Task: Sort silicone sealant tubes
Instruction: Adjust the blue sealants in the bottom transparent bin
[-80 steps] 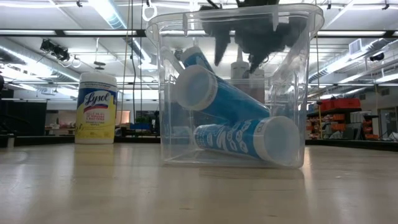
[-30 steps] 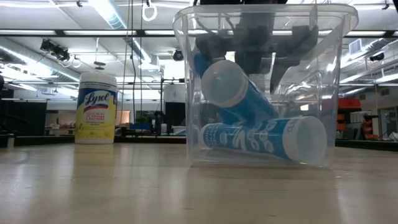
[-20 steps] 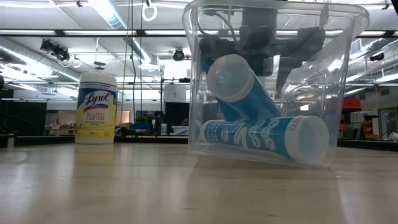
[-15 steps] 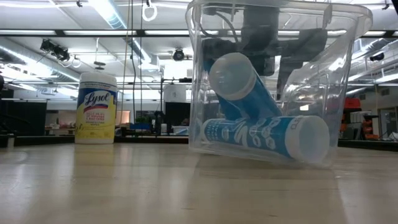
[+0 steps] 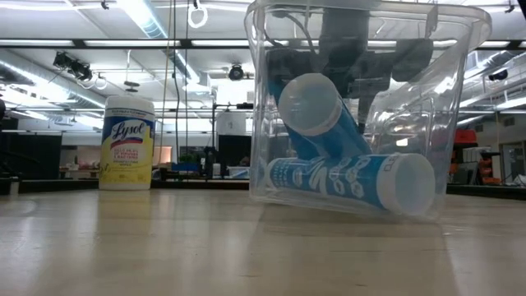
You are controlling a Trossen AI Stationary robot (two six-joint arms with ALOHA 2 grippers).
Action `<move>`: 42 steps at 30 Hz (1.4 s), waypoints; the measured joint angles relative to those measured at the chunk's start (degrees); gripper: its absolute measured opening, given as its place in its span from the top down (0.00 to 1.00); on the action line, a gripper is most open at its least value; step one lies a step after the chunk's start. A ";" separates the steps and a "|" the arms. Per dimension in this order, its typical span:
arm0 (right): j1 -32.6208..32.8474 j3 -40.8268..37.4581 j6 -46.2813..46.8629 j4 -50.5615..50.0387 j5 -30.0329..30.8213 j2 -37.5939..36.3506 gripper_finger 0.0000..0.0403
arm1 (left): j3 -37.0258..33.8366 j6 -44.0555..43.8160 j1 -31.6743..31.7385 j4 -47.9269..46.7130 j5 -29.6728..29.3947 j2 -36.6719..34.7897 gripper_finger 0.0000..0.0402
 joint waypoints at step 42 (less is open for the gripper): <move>0.04 3.07 -6.48 -1.01 9.06 1.80 0.22 | 0.00 1.33 0.00 0.48 0.00 -0.02 0.15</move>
